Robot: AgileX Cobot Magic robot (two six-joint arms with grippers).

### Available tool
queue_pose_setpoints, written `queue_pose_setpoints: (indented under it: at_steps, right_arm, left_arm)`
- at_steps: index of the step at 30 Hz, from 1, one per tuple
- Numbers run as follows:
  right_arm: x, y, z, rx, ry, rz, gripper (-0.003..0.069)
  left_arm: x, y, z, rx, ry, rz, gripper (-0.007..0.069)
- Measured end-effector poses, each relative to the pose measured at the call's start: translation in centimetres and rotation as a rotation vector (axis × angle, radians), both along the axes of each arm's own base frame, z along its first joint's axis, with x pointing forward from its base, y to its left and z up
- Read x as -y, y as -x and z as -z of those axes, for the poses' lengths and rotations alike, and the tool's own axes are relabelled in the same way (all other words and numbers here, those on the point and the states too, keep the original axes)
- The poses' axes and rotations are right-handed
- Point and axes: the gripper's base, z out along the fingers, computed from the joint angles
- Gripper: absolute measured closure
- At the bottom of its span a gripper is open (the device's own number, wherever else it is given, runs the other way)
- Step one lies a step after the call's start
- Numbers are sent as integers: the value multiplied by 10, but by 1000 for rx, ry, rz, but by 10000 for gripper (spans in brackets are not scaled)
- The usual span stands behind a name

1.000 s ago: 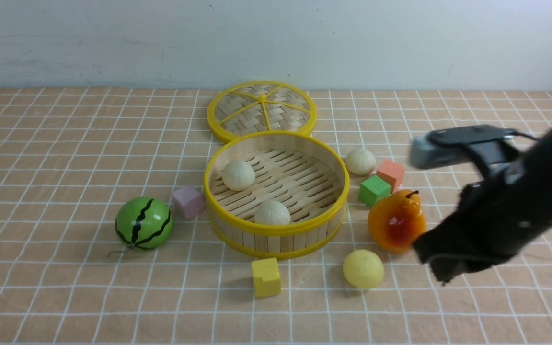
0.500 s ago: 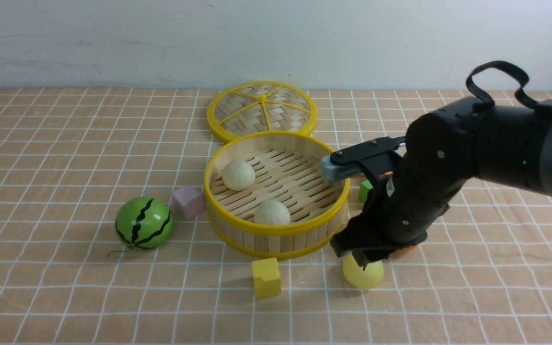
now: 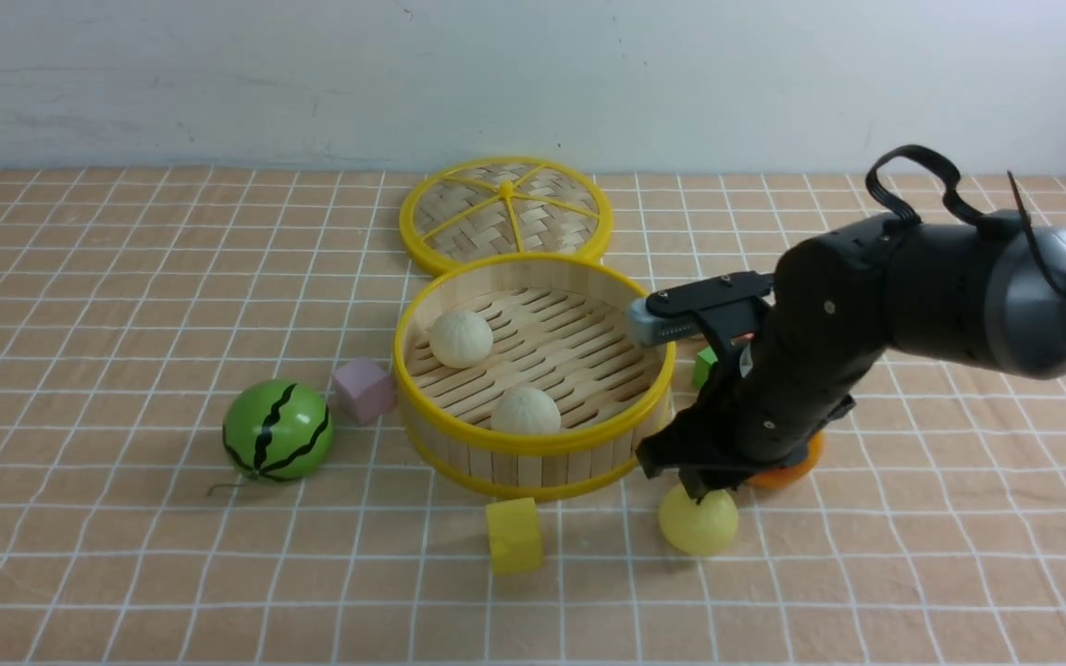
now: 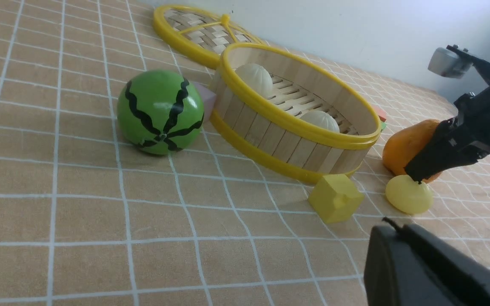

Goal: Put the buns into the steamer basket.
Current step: Use the right arm to grab a steamed stuffed bun, then use the right arm to put the steamed stuffed bun into the steamer

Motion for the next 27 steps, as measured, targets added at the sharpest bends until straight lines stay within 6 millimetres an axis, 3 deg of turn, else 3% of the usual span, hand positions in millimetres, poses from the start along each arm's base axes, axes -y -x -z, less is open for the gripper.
queue_pose_setpoints:
  at_steps: [7, 11, 16, 19, 22, 26, 27]
  right_arm:
    - [-3, -2, 11, -18, -8, -10, 403]
    - [-4, -2, 12, -19, -8, -21, 479]
    - [-2, 0, 12, -34, 13, -59, 654]
    - [-1, 3, 6, -44, 18, -64, 662]
    - [1, 10, -12, -34, 0, -65, 662]
    - [1, 20, -59, 58, -92, -87, 662]
    - [1, 19, -60, 62, -92, -90, 662]
  left_arm:
    - [0, 0, 0, 0, 0, 0, 615]
    - [0, 0, 0, 0, 0, 0, 609]
    - [0, 0, 0, 0, 0, 0, 609]
    - [0, 0, 0, 0, 0, 0, 609]
    - [0, 0, 0, 0, 0, 0, 609]
    - [0, 0, 0, 0, 0, 0, 608]
    - [0, 0, 0, 0, 0, 0, 608]
